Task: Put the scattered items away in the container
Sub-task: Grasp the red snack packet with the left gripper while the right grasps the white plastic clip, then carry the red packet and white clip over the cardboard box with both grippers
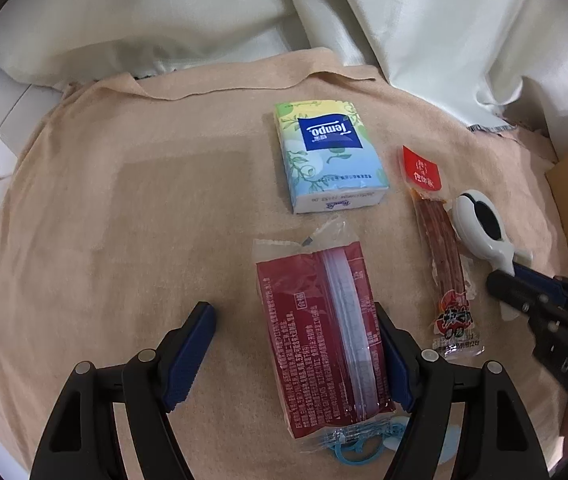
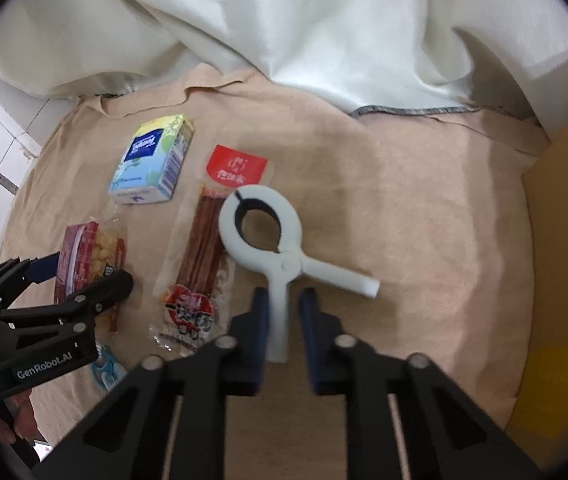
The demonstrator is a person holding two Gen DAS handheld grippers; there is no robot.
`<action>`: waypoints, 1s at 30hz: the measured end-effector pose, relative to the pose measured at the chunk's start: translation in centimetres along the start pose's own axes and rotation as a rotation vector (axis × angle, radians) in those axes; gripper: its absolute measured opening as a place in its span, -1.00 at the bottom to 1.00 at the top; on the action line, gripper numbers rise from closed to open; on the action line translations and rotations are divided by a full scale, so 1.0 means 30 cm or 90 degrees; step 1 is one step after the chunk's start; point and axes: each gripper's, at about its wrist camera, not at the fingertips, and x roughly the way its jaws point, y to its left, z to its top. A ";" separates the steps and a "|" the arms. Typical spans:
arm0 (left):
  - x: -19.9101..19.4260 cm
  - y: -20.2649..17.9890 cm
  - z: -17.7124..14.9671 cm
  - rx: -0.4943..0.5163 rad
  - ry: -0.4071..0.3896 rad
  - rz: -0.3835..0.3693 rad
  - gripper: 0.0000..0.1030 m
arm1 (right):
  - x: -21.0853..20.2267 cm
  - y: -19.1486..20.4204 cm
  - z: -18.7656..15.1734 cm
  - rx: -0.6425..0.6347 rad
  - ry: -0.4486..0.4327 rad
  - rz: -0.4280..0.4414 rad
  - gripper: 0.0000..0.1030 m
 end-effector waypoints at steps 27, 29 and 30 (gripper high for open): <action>-0.278 0.162 0.049 -0.029 -0.068 -0.036 -0.22 | -0.319 0.022 0.006 -0.003 -0.106 0.057 -0.80; -0.333 0.169 0.052 -0.032 -0.076 -0.037 -0.22 | -0.374 0.025 0.005 -0.006 -0.132 0.066 -0.80; -0.356 0.167 0.053 -0.032 -0.082 -0.040 -0.22 | -0.410 0.027 0.005 -0.010 -0.144 0.059 -0.80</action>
